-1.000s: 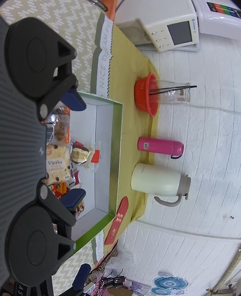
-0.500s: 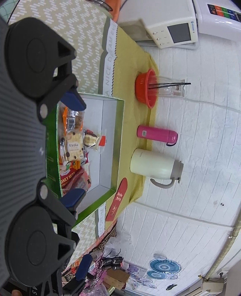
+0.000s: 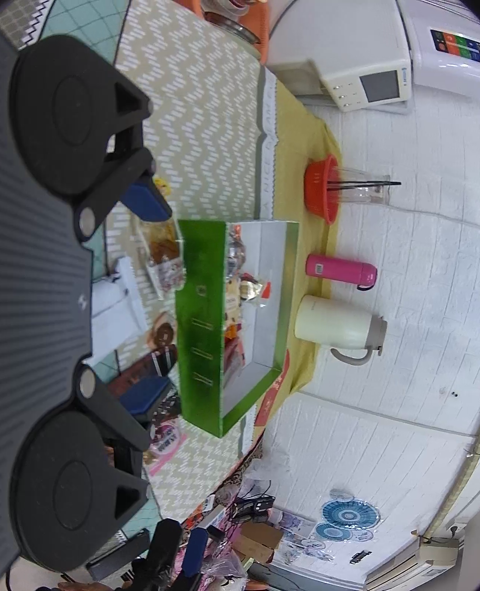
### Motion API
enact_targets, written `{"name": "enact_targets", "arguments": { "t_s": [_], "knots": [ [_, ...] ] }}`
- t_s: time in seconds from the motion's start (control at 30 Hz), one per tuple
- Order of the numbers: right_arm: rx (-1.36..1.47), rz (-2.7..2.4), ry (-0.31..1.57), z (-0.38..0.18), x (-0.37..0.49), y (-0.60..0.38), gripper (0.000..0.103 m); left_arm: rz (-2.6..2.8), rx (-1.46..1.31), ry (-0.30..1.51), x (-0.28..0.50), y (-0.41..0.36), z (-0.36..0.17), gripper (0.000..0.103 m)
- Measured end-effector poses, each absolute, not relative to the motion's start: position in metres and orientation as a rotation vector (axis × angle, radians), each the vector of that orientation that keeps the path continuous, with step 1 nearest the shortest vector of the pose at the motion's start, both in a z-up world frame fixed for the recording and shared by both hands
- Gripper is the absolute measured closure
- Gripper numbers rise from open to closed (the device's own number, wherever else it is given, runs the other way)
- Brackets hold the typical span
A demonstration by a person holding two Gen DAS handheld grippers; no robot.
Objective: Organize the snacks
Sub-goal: 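Move both tools back to the pile and grasp the white pouch with the left tool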
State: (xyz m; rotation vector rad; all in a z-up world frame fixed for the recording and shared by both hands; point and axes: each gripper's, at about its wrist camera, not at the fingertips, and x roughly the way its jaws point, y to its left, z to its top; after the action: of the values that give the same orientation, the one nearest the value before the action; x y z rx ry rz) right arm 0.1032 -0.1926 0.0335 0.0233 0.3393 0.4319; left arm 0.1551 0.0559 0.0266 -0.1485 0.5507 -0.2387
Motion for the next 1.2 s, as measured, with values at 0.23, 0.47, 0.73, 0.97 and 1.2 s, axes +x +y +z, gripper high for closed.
{"name": "enact_targets", "arguments": {
  "t_s": [0.23,0.47,0.73,0.97,1.2],
  "knots": [
    [0.005,0.392,0.503,-0.011,0.107,-0.193,0.000,-0.263,-0.138,0.648,0.125,0.057,-0.012,0.013],
    [0.087,0.344,0.571,-0.034,0.133,-0.198,0.005,-0.254,-0.164,0.676,0.112,0.064,-0.024,0.013],
    [0.023,0.452,0.595,-0.046,0.124,-0.174,0.056,-0.305,-0.169,0.680,0.122,0.053,-0.022,0.013],
    [0.037,0.445,0.571,-0.040,0.121,-0.178,0.047,-0.339,-0.165,0.695,0.133,0.040,-0.024,0.013],
    [-0.006,0.450,0.477,-0.032,0.113,-0.169,0.015,-0.326,-0.186,0.692,0.153,0.033,-0.025,0.013]
  ]
}}
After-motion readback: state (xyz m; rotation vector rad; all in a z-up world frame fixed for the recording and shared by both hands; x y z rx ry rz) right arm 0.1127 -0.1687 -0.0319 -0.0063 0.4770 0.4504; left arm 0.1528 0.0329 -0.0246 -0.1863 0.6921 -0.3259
